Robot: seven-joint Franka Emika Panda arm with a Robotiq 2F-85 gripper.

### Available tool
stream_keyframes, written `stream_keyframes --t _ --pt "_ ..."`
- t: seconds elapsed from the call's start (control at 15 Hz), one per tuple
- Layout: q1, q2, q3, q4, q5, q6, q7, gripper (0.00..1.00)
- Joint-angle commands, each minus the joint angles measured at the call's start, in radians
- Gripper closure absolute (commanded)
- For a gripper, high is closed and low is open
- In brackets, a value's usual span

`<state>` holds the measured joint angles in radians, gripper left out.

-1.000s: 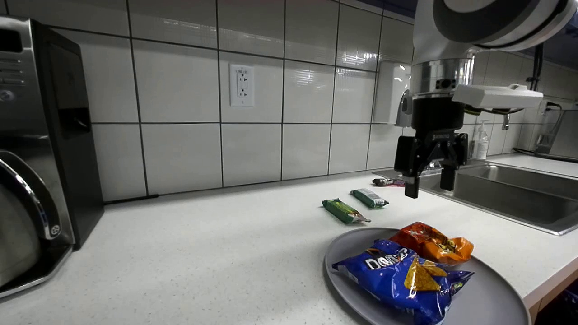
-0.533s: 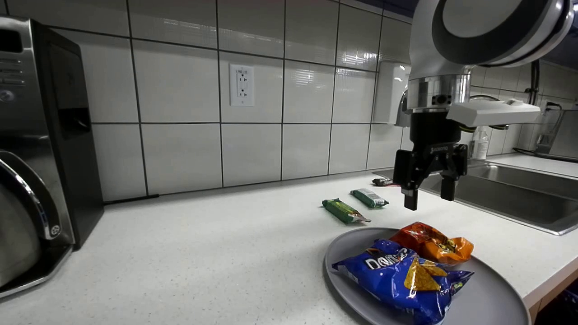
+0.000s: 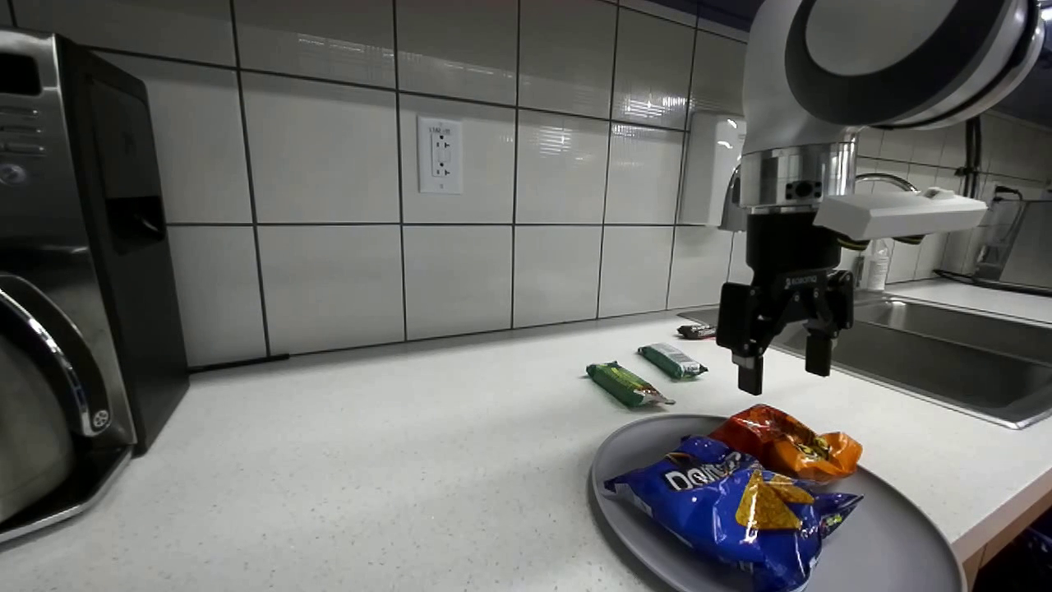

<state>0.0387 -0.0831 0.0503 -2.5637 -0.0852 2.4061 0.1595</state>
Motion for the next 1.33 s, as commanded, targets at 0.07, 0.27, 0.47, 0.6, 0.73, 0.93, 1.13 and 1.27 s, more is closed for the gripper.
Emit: stream_keyframes --t 0.07,0.27,0.47,0.6,0.73,0.93,1.13,1.27 --pt "0.002 -0.022 0.008 -0.021 -0.002 -0.026 0.033 0.00" --pt "0.001 -0.019 0.008 -0.032 -0.005 -0.020 0.032 0.00" --pt "0.001 -0.007 0.006 -0.039 0.002 -0.011 0.024 0.00" --pt "0.002 -0.001 0.006 -0.041 0.007 -0.008 0.024 0.00" --pt "0.004 0.014 0.007 -0.036 0.009 -0.003 0.022 0.00" --pt "0.005 0.037 0.006 -0.025 0.014 0.007 0.018 0.00" --pt "0.006 0.065 0.006 -0.013 0.012 0.026 0.019 0.00" --pt "0.007 0.085 0.005 0.000 0.011 0.045 0.021 0.00"
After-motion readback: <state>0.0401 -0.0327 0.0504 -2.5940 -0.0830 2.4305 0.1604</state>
